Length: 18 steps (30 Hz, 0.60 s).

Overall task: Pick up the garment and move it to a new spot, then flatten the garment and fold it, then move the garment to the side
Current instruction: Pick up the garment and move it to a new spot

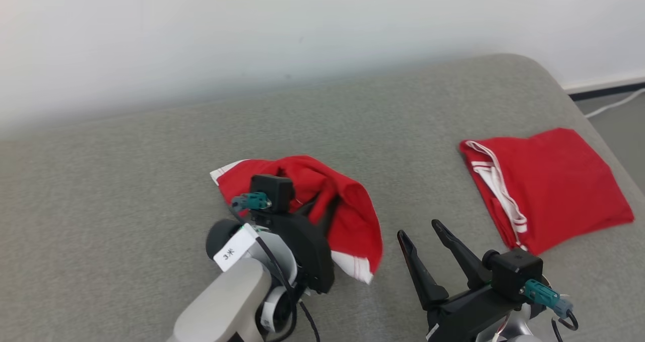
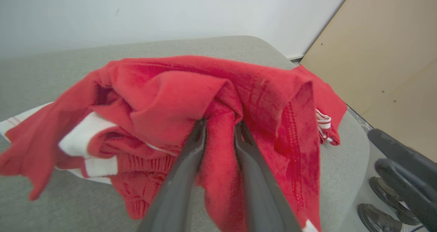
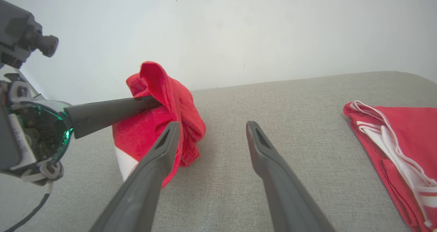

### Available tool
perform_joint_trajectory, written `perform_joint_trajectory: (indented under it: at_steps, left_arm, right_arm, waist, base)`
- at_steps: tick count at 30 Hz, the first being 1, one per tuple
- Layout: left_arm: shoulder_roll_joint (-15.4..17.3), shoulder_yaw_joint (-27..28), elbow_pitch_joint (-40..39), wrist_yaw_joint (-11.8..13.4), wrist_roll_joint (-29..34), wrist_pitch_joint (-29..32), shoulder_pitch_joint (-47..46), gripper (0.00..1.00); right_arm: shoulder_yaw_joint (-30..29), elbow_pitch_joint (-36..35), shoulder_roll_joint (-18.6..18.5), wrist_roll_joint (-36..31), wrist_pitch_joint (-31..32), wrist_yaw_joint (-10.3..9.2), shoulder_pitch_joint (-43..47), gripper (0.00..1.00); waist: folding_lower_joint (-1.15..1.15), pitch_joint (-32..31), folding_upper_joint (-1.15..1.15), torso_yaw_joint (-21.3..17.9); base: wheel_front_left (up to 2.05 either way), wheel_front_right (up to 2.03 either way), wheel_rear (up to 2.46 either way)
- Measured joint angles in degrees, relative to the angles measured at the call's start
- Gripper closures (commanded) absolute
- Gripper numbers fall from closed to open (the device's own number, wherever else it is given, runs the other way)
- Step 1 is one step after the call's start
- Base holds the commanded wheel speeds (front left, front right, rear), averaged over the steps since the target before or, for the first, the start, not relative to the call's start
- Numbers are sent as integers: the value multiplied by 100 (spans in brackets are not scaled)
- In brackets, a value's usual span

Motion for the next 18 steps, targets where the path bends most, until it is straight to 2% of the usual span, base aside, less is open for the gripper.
perform_joint_trajectory:
  at_steps: [4, 8, 18]
  left_arm:
    - [-11, -413, 7, 43, -367, 56, -95, 0]
    - [-3, -601, 11, 44, -724, 54, -282, 0]
    - [0, -631, 304, 96, -1028, -109, -689, 0]
  right_arm:
    - [-60, 18, -2, 14, -53, -1, -5, 0]
    - [-187, 30, -22, 45, -129, -10, -7, 0]
    - [-227, 90, -41, 47, -229, -11, -8, 0]
  waist:
    - [0, 80, 0, -231]
    - [0, 196, 0, -318]
    - [0, 194, 0, -77]
  base:
    - [0, 0, 0]
    - [0, 0, 0]
    - [0, 0, 0]
